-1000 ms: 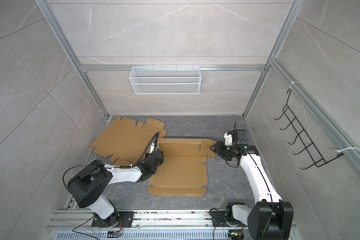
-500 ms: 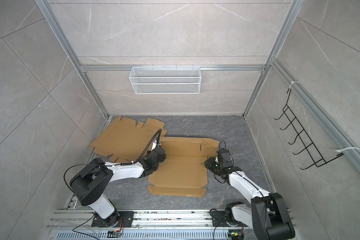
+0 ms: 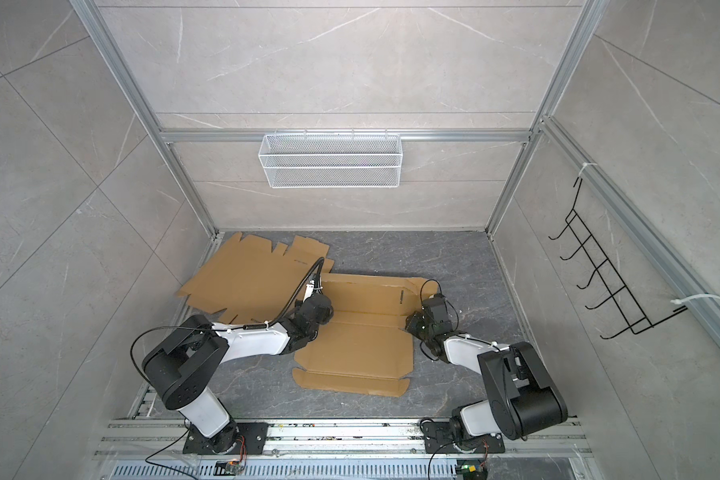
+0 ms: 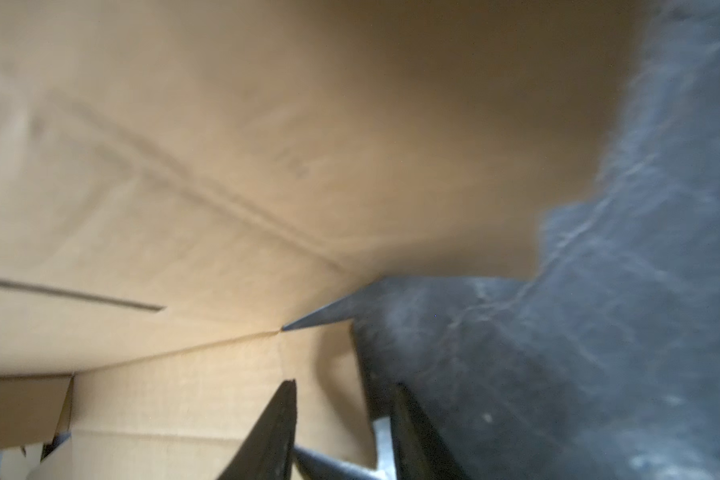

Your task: Fold the paper box

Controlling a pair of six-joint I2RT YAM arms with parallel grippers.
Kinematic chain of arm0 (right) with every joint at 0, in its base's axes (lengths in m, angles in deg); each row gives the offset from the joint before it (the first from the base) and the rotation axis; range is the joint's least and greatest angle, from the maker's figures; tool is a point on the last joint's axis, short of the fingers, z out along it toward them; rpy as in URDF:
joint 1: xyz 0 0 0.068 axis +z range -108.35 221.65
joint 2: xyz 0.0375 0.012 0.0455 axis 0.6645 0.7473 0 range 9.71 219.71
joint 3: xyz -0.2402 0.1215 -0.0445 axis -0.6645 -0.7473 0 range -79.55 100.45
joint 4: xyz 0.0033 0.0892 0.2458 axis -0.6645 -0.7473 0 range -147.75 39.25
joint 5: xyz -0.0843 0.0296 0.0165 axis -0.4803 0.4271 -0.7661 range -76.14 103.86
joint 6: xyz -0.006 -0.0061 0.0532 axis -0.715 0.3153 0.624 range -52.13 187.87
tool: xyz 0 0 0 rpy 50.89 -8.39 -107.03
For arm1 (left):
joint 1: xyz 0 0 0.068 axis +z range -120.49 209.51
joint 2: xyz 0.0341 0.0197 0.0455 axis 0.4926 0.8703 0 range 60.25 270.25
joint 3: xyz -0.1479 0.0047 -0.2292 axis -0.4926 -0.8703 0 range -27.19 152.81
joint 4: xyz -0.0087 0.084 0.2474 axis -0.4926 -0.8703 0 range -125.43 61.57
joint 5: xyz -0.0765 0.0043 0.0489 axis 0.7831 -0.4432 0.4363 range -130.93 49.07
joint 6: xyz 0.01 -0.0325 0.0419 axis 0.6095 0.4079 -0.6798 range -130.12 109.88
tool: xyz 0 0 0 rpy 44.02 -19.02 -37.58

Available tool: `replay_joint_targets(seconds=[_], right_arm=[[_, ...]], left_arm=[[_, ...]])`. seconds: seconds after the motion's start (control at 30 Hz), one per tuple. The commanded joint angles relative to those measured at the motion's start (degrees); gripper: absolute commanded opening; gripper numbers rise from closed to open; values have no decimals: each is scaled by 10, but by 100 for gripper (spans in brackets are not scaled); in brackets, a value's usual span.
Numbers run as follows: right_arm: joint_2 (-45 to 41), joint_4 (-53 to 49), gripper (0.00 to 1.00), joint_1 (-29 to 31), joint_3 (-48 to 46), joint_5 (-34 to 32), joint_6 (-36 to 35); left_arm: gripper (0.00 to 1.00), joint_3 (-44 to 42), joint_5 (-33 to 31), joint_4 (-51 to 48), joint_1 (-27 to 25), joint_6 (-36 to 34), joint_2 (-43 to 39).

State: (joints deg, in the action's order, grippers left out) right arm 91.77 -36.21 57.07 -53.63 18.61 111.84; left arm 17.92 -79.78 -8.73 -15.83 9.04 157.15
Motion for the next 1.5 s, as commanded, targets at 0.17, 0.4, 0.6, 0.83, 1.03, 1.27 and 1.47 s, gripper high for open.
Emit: replay_joint_targets(seconds=[0.17, 0.4, 0.6, 0.83, 1.03, 1.27, 1.47], right_arm=[[-39, -19, 29, 45, 26, 5, -9], [21, -8, 29, 78, 47, 14, -8], [-9, -46, 32, 77, 61, 34, -36], [-145, -293, 44, -29, 121, 129, -185], [-211, -455, 47, -62, 235, 112, -279], [-57, -645, 50, -91, 482, 9, -403], [-40, -644, 55, -88, 502, -10, -507]], left_arm=[[0, -10, 20, -55, 0, -4, 22], [0, -10, 21, -52, 0, 0, 27], [0, -16, 15, -53, 1, -2, 19], [0, -35, 10, -47, 15, -17, -14], [0, -35, 27, -30, 31, -43, -18], [0, -33, 51, -28, 43, -63, -19], [0, -21, 75, -59, 55, -84, -36]])
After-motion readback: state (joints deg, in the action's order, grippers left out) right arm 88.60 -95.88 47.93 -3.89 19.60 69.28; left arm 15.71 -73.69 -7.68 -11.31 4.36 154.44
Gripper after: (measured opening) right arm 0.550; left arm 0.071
